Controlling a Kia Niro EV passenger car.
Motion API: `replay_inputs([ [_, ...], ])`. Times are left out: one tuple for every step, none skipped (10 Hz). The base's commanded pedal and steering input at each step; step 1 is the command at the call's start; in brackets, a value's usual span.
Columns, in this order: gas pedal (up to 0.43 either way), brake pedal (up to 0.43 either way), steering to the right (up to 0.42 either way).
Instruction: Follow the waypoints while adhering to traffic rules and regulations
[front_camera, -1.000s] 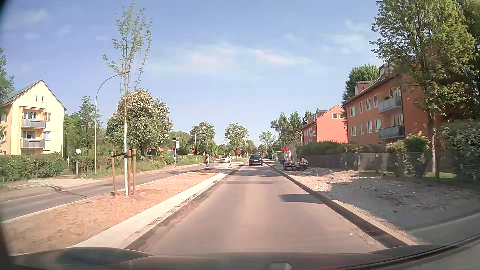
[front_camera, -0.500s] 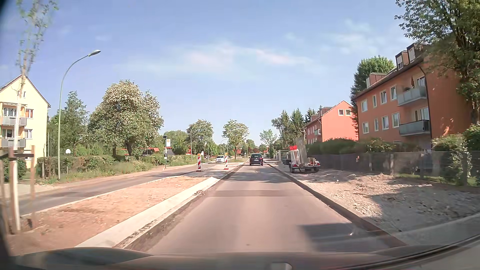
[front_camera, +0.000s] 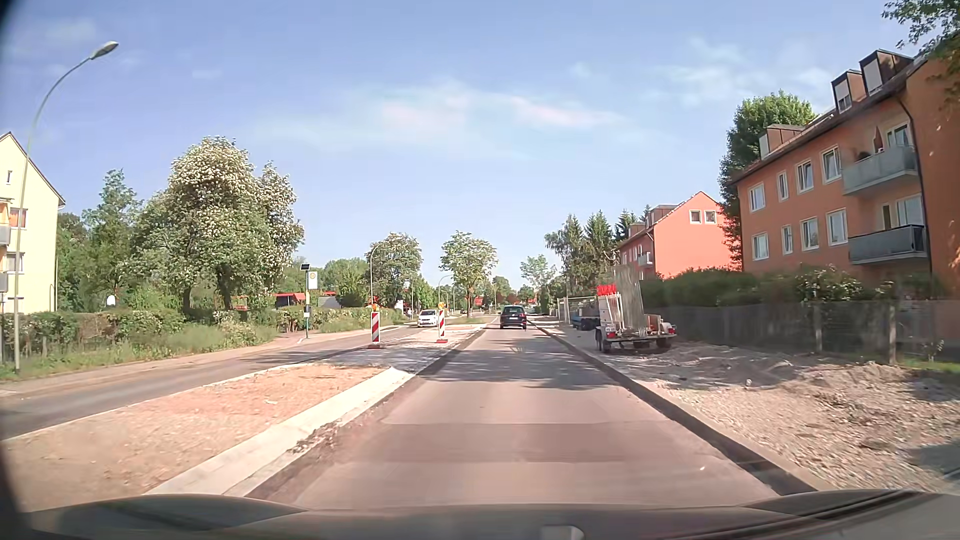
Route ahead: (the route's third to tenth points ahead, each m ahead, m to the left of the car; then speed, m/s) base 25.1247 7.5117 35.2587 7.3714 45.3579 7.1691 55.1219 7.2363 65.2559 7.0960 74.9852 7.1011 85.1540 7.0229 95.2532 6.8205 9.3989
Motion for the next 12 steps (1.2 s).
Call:
replay_inputs([
  [0.0,0.0,-0.002],
  [0.0,0.0,-0.002],
  [0.0,0.0,-0.002],
  [0.0,0.0,-0.002],
  [0.0,0.0,-0.001],
  [0.0,0.0,-0.002],
  [0.0,0.0,-0.002],
  [0.0,0.0,-0.001],
  [0.0,0.0,-0.001],
  [0.0,0.0,-0.001],
  [0.0,0.0,-0.001],
  [0.0,0.0,-0.001],
])
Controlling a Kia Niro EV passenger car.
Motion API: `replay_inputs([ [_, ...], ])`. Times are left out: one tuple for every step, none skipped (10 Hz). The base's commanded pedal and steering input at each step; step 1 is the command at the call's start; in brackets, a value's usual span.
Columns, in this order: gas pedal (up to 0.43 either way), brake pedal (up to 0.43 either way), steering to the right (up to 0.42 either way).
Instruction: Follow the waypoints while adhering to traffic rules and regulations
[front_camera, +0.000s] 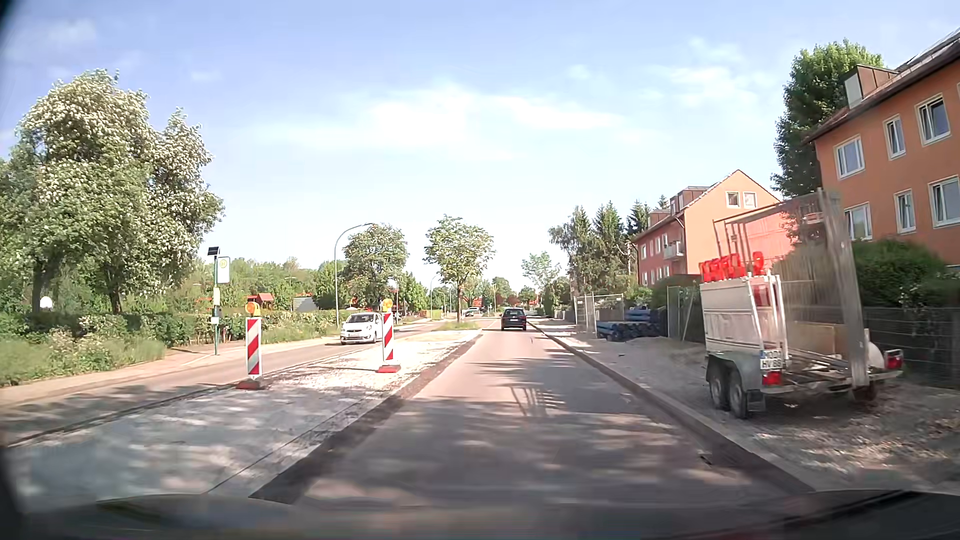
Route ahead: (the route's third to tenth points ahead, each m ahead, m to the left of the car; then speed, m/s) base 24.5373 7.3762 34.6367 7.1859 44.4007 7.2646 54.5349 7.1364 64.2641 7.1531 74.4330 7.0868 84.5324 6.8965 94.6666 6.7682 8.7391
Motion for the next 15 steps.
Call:
replay_inputs([
  [0.0,0.0,-0.001],
  [0.0,0.0,-0.001],
  [0.0,0.0,-0.002],
  [0.02,0.0,-0.002],
  [0.02,0.0,-0.002],
  [0.047,0.0,-0.002],
  [0.059,0.0,-0.002],
  [0.059,0.0,-0.003],
  [0.067,0.0,-0.003],
  [0.079,0.0,-0.003],
  [0.079,0.0,-0.003],
  [0.079,0.0,-0.003],
  [0.079,0.0,-0.002],
  [0.079,0.0,-0.003],
  [0.079,0.0,-0.002],
])
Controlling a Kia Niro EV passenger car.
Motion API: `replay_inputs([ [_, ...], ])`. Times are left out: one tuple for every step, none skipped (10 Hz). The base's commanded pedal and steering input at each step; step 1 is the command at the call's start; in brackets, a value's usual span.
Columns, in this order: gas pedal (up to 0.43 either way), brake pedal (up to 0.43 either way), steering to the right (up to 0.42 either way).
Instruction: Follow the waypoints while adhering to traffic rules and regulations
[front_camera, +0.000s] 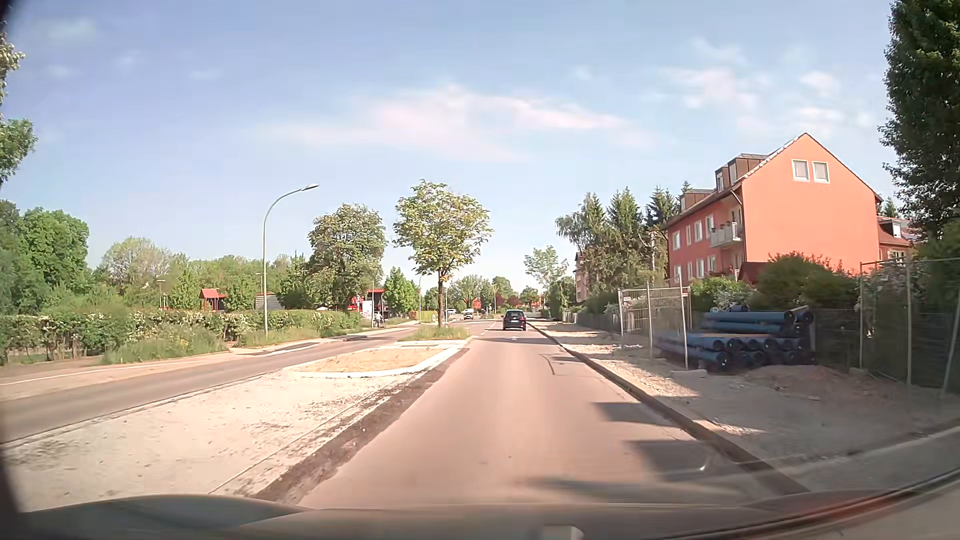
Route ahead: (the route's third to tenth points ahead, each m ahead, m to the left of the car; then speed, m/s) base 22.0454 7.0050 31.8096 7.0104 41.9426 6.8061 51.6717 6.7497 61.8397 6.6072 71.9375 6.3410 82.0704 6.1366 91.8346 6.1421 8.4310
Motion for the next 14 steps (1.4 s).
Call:
replay_inputs([
  [0.079,0.0,-0.002],
  [0.087,0.0,-0.002],
  [0.098,0.0,-0.002],
  [0.11,0.0,-0.002],
  [0.13,0.0,-0.002],
  [0.138,0.0,-0.002],
  [0.157,0.0,-0.002],
  [0.157,0.0,-0.002],
  [0.157,0.0,-0.002],
  [0.157,0.0,-0.001],
  [0.157,0.0,0.0],
  [0.169,0.0,0.0],
  [0.177,0.0,0.001],
  [0.177,0.0,0.001],
])
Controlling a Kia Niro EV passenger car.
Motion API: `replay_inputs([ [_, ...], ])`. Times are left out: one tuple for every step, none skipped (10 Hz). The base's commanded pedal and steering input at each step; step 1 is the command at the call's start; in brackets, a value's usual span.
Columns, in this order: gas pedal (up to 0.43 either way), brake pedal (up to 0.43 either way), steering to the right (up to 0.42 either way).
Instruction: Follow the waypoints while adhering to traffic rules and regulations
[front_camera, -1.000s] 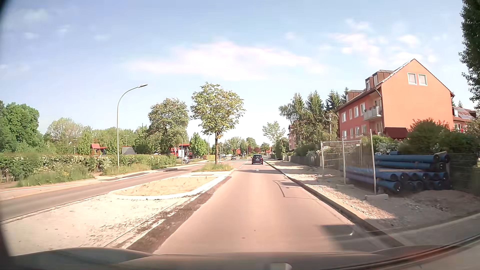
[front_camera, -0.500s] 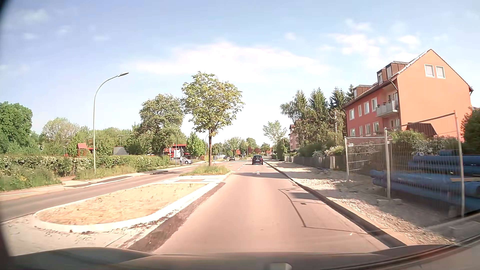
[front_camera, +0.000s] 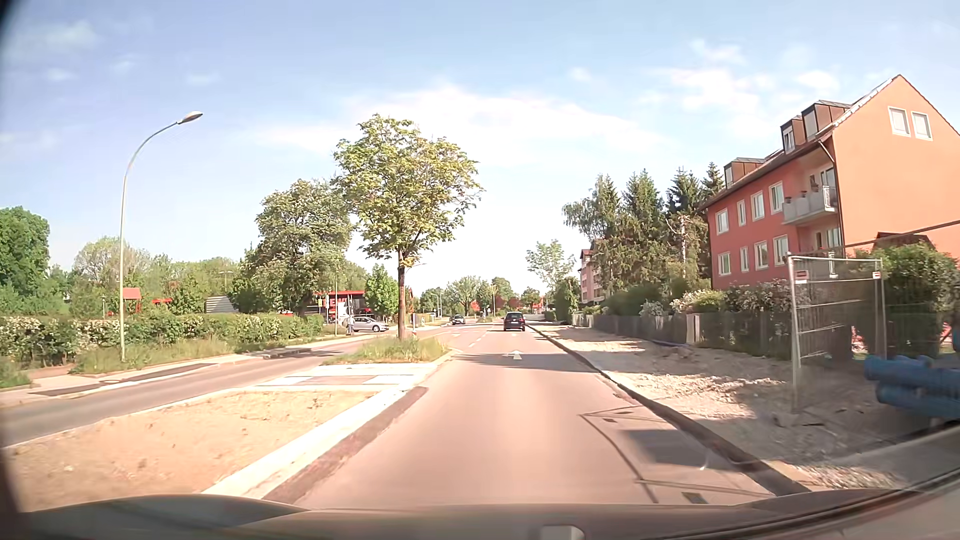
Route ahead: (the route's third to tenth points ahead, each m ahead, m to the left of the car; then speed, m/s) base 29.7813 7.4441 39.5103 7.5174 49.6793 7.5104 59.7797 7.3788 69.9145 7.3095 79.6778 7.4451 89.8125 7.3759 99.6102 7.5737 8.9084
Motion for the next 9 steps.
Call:
replay_inputs([
  [0.177,0.0,0.001],
  [0.177,0.0,0.001],
  [0.177,0.0,0.001],
  [0.177,0.0,0.001],
  [0.177,0.0,0.001],
  [0.177,0.0,0.001],
  [0.177,0.0,0.001],
  [0.177,0.0,0.002],
  [0.177,0.0,0.001],
])
